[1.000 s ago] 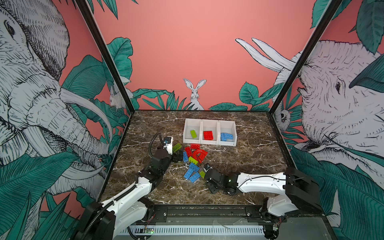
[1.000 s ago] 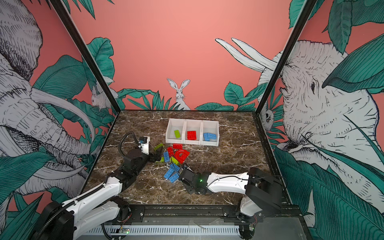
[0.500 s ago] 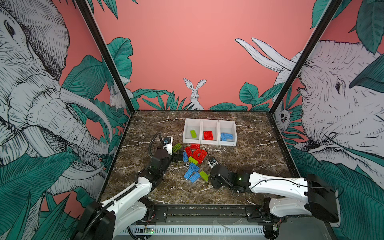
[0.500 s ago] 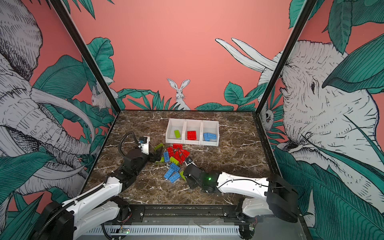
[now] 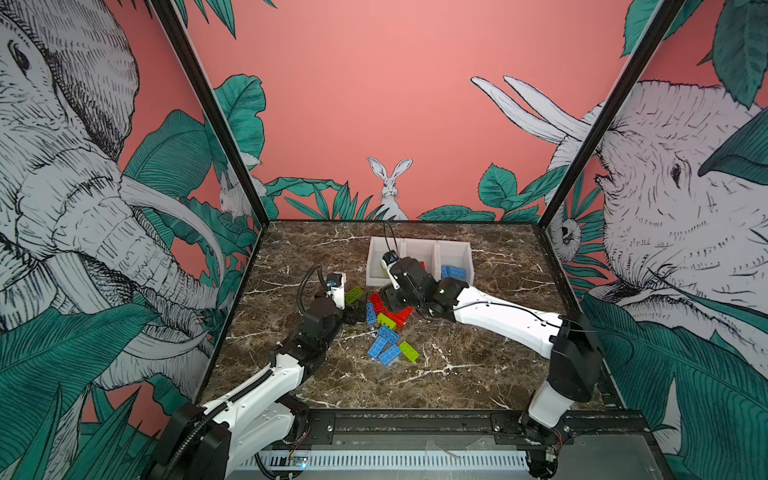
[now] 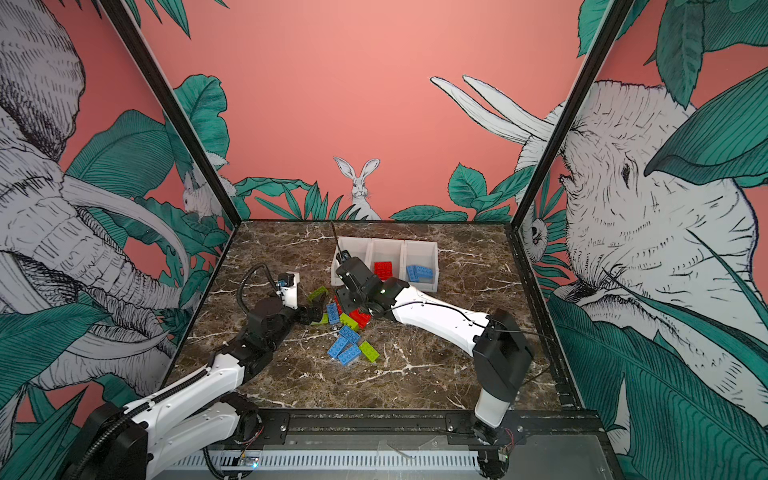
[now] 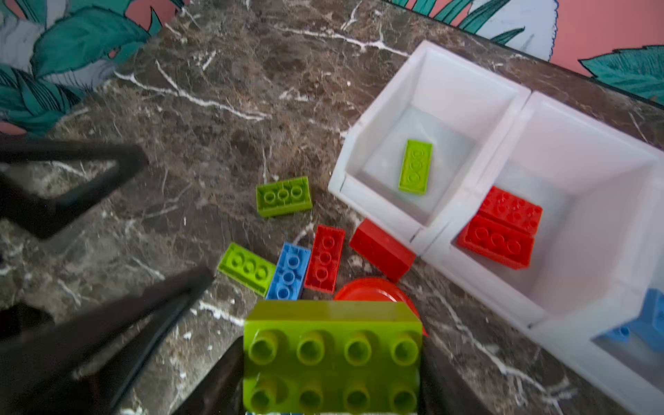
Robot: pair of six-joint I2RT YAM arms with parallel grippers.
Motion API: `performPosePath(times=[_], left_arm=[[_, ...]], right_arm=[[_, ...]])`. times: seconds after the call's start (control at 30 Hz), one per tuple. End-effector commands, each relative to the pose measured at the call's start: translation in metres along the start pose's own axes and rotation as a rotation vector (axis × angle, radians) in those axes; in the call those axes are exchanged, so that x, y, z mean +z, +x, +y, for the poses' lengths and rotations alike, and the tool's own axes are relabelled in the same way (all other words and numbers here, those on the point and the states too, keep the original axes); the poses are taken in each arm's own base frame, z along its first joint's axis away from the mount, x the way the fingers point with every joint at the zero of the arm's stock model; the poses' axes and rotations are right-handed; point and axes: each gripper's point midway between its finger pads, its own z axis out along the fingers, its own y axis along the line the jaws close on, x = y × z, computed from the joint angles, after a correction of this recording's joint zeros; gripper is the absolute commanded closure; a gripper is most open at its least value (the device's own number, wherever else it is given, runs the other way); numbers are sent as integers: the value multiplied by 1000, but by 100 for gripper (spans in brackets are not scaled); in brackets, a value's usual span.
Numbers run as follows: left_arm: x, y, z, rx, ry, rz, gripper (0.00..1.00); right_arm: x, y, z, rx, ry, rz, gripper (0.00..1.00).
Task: Sort the legos into containers by color
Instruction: 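Carry the lime-green brick to the farthest bin compartment and release it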
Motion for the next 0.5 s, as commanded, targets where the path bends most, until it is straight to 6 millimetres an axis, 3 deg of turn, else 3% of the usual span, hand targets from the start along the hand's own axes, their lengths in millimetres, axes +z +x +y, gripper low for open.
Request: performPosePath(times=[0.0,0.07,0.2,0.47], left_arm=[[-6,-2,4,-11,-18,-18,1],[-7,-2,3,-15,-13,-22,1],[-5,-1,0,-27,7,-19,1],[-5,-1,-4,-19,28,-17,1]], right_arm=[[14,-18,-12,47,-19,7,61],[24,-34,-28,110,20,-17,61],[47,-64,-39,194,38,-59,62],[102,-59,-35,168,12,-83,61]])
